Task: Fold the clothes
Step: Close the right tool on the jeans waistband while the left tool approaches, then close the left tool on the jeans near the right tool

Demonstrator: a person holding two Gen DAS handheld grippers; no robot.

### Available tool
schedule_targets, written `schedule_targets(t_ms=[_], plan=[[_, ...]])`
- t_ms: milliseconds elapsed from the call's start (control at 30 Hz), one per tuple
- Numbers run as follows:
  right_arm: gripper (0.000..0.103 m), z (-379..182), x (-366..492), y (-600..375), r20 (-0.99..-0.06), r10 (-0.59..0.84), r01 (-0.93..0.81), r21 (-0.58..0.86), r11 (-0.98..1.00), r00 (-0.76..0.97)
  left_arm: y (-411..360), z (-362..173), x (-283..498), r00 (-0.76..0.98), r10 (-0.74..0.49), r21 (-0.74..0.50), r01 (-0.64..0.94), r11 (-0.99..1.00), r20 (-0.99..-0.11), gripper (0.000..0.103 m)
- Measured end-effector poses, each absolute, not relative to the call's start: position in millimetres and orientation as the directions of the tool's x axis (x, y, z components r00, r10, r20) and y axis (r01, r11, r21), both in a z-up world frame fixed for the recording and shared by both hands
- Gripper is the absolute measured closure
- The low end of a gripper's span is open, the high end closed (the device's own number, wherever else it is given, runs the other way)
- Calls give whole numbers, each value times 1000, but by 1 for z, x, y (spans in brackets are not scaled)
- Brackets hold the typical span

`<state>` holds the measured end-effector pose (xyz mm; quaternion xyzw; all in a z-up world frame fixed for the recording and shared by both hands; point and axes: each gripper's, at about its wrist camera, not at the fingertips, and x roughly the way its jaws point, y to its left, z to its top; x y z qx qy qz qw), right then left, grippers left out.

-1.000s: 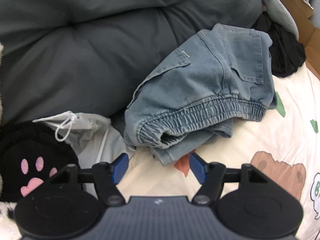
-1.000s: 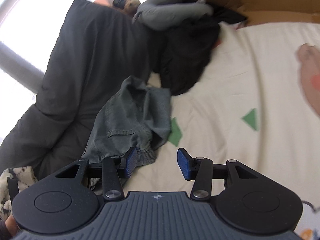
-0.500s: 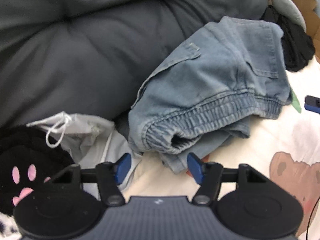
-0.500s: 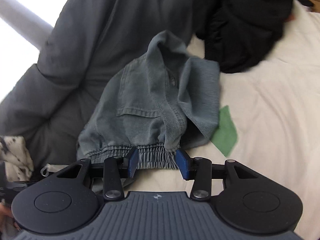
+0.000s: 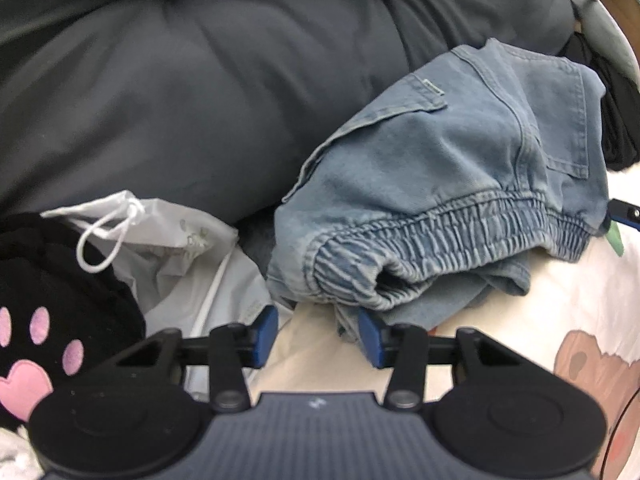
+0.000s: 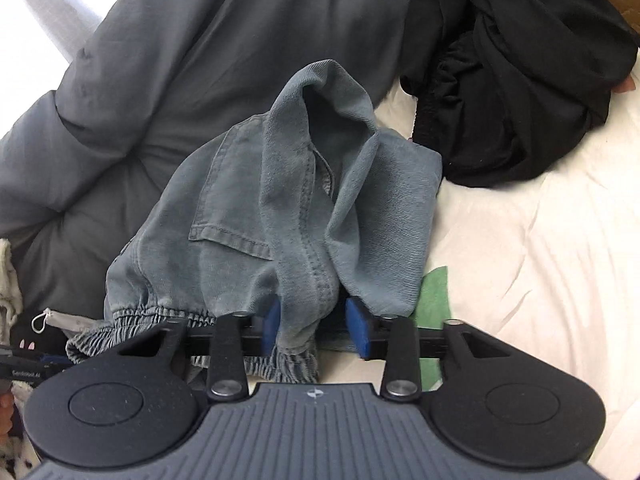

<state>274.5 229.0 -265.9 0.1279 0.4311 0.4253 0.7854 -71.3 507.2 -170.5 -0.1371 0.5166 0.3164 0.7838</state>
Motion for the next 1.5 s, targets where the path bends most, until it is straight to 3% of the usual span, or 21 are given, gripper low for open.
schedule_targets(t_ms=[133,400,500,600,733,933,1233,1500], plan=[[80,-270,278,225,-568,785,-564,574,594,247,506,-169,-71,296,358,94,-641,762,-886,58],[80,-276,288,250,-619,753,-597,524,608,223,505,-168,-70,315,360,77,-649,757,-878,58],[78,-277,291,259,-628,747,-599,519,610,217,506,-167,-70,316,358,74,-651,756,-878,58],[68,-281,294,266,-634,743,-599,516,613,214,506,-167,-70,316,356,71,-651,755,-880,58],[68,-286,298,277,-640,743,-602,520,606,195,507,-168,-70,315,352,68,-653,754,-881,58],[91,-285,296,279,-626,759,-605,539,586,179,504,-161,-72,322,352,63,-653,755,-879,58],[93,-266,288,224,-563,797,-438,673,596,220,489,-146,-73,358,350,56,-625,779,-865,56],[94,-245,280,171,-605,751,-372,655,658,262,476,-140,-78,390,311,24,-590,807,-867,47]])
